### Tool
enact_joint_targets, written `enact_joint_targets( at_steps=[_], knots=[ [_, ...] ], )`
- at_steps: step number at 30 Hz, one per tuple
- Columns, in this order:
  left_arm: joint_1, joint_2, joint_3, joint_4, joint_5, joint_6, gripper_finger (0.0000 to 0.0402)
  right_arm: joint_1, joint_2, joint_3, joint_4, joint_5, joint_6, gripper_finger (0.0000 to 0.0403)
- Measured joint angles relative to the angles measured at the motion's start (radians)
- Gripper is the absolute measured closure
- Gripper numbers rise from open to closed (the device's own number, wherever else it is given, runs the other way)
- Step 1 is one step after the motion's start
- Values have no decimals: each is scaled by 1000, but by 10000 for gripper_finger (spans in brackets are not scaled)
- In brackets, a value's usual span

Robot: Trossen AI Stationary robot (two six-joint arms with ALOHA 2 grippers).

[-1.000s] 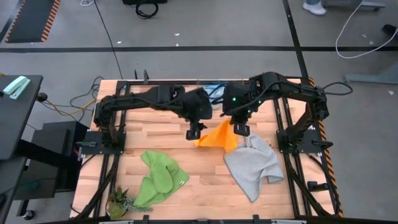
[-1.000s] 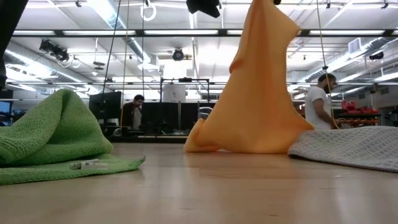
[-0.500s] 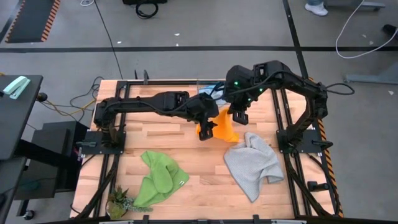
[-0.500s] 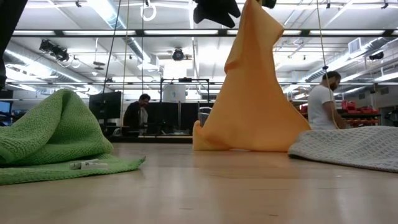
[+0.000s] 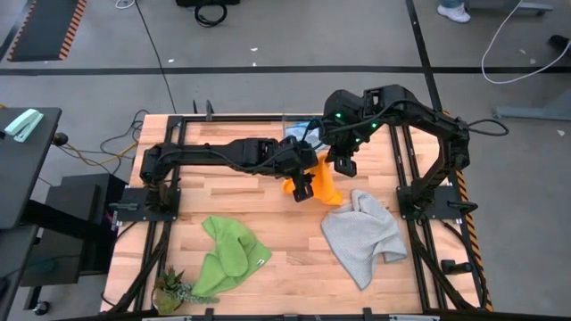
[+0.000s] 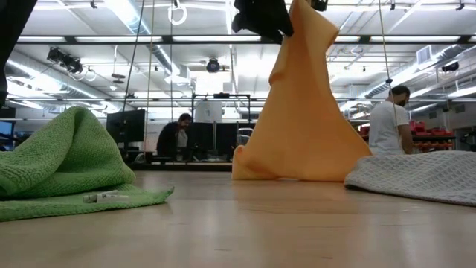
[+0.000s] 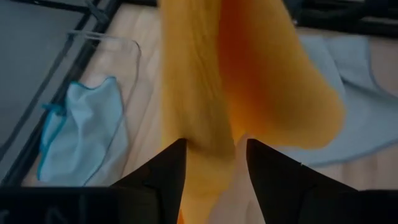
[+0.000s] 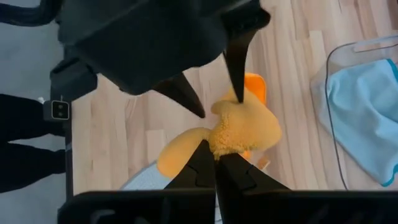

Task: Fold microfiber towels
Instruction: Fold the orange microfiber cloth

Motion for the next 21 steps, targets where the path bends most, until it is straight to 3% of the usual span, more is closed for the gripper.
enact_joint_targets(
  at_steps=[15, 21],
  knots=[
    [0, 48, 1, -23, -53, -72, 229, 0, 2, 13, -2, -9, -26, 403],
    [-1, 57, -1, -49, -115, -94, 248, -1, 0, 55, -2, -9, -27, 403]
  ],
)
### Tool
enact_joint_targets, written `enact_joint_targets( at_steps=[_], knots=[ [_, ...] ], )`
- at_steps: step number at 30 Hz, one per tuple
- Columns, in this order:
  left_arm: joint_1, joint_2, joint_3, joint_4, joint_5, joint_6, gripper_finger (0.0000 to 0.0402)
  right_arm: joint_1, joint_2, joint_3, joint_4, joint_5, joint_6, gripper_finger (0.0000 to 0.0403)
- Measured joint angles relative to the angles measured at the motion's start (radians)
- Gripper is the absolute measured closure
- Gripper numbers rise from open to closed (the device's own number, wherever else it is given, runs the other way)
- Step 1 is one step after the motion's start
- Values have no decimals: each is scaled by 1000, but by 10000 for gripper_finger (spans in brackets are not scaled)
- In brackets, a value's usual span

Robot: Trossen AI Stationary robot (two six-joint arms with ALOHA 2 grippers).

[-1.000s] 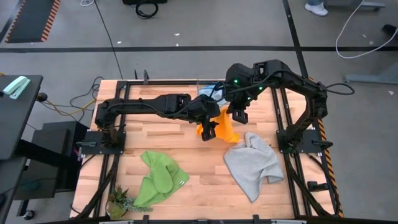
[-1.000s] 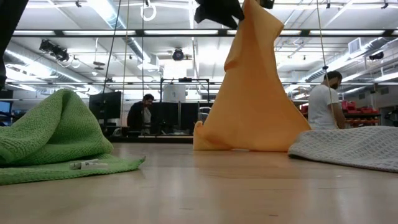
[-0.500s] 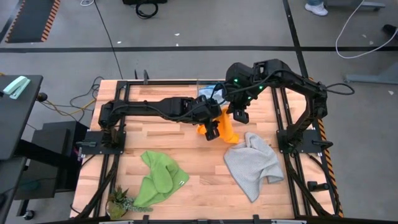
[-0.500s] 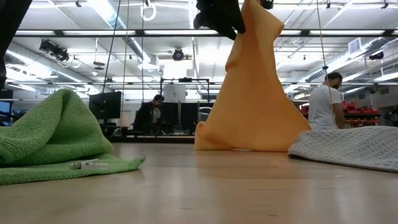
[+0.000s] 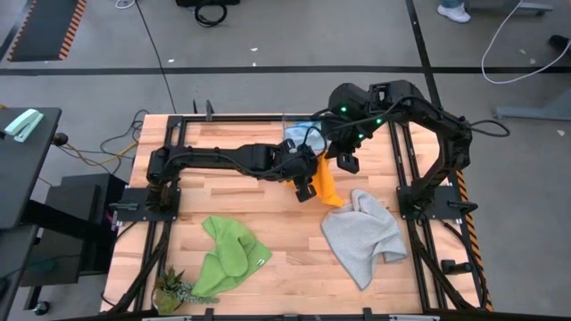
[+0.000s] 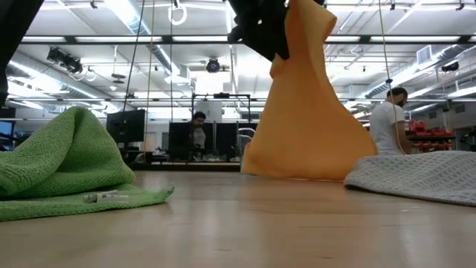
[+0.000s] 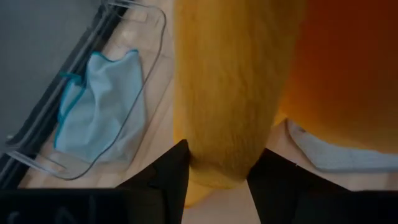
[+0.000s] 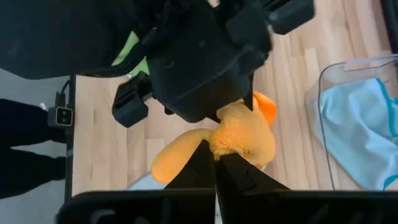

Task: Fold microfiber towels
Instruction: Fold the orange microfiber cloth

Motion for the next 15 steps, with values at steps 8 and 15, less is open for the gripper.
enact_joint_targets(
  at_steps=[8, 15],
  knots=[
    [0, -4, 0, -8, -28, 14, 326, 1, -1, 13, -35, 0, 3, 403],
    [-5, -28, 0, -21, -85, 51, 389, 3, -3, 13, -37, -1, 3, 403]
  ],
)
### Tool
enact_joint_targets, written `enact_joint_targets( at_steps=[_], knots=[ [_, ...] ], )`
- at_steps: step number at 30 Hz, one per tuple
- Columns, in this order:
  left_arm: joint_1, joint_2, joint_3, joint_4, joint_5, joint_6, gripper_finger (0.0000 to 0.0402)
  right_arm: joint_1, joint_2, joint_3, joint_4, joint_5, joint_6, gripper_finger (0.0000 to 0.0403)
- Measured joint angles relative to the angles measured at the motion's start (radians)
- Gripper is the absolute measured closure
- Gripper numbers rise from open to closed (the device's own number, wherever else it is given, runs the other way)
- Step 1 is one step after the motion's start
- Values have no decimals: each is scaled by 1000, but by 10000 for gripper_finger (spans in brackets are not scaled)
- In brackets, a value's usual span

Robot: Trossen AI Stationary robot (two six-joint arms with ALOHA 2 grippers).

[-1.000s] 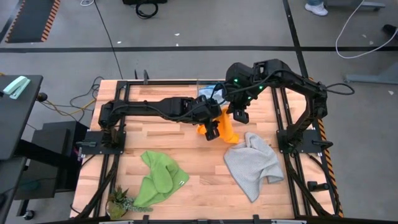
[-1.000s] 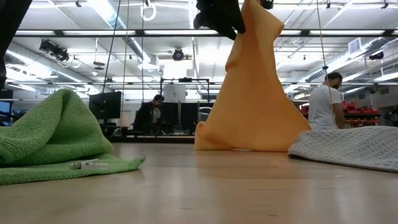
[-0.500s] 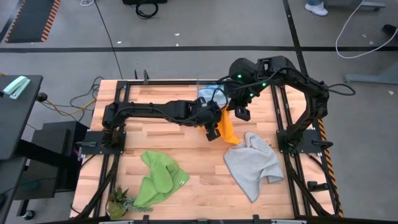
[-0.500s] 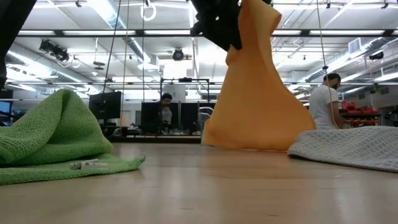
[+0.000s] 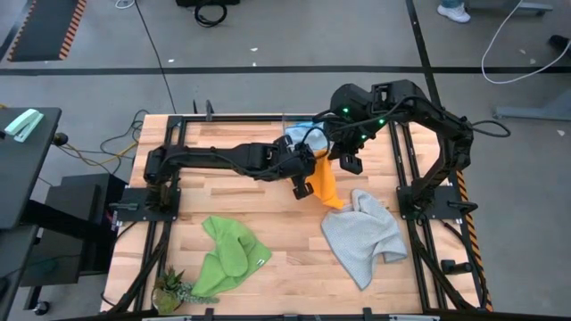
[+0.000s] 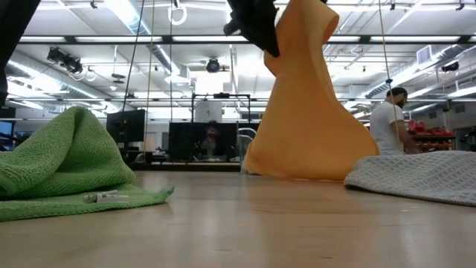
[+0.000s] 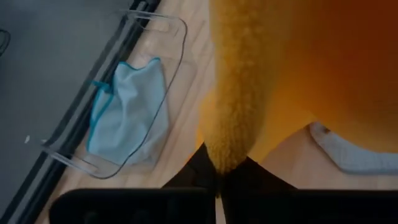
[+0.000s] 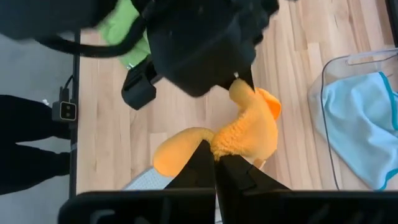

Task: Fold microfiber towels
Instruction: Fold the orange microfiber cloth

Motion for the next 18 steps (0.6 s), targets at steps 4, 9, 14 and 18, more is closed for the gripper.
enact_joint_targets(
  at_steps=[4, 9, 14, 18],
  knots=[
    [0, -28, 6, -63, -28, 1, 394, 1, -1, 0, -2, 2, 4, 403],
    [1, -108, 10, -129, -60, 1, 395, 8, -8, -2, -2, 14, 40, 403],
    [-29, -214, 10, -166, -77, -3, 396, 78, -21, -4, -2, 48, 110, 403],
    [-53, -278, 12, -192, -73, -4, 396, 135, -24, -4, 4, 110, 153, 403]
  ],
)
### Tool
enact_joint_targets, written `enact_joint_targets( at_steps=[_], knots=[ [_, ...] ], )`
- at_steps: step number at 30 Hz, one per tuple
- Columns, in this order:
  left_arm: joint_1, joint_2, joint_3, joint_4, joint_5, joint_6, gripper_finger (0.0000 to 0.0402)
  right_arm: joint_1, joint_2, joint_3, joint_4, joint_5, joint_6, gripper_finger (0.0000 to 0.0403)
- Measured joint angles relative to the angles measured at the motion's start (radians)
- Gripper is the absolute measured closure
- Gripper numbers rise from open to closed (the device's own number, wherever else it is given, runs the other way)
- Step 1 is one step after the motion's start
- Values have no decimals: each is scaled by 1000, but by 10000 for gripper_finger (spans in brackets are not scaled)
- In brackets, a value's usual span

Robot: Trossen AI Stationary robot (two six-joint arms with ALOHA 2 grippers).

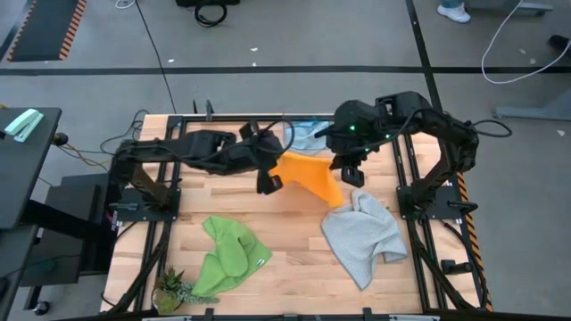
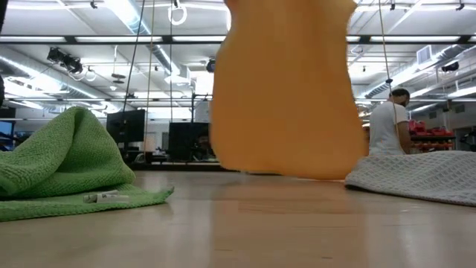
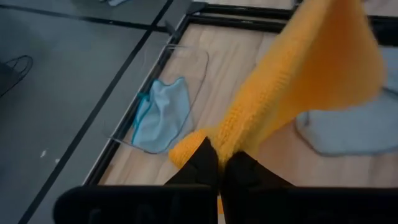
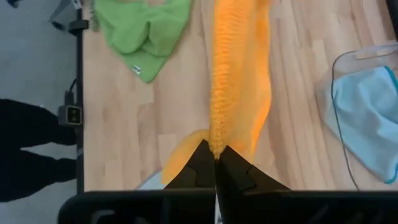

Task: Fold microfiber towels
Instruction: Fold the orange microfiber cloth

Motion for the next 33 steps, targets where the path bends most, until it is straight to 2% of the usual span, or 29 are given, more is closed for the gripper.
enact_joint_targets(
  at_steps=[5, 12, 17, 25, 29, 33],
  knots=[
    [0, -22, 0, -74, -15, -19, 396, 4, 9, -12, 12, 45, 29, 403],
    [17, -23, 49, -89, -33, 34, 396, -111, 64, -70, 11, 79, -47, 403],
    [52, -20, 117, -125, -36, 53, 396, -152, 67, -65, 30, 154, -102, 403],
    [84, -20, 143, -147, -42, 66, 397, -164, 63, -16, 28, 159, -96, 403],
    [82, -19, 144, -153, -43, 83, 397, -132, 79, -21, 19, 114, -110, 403],
    [77, -18, 144, -155, -45, 86, 397, -100, 102, -22, 16, 113, -137, 403]
  ],
)
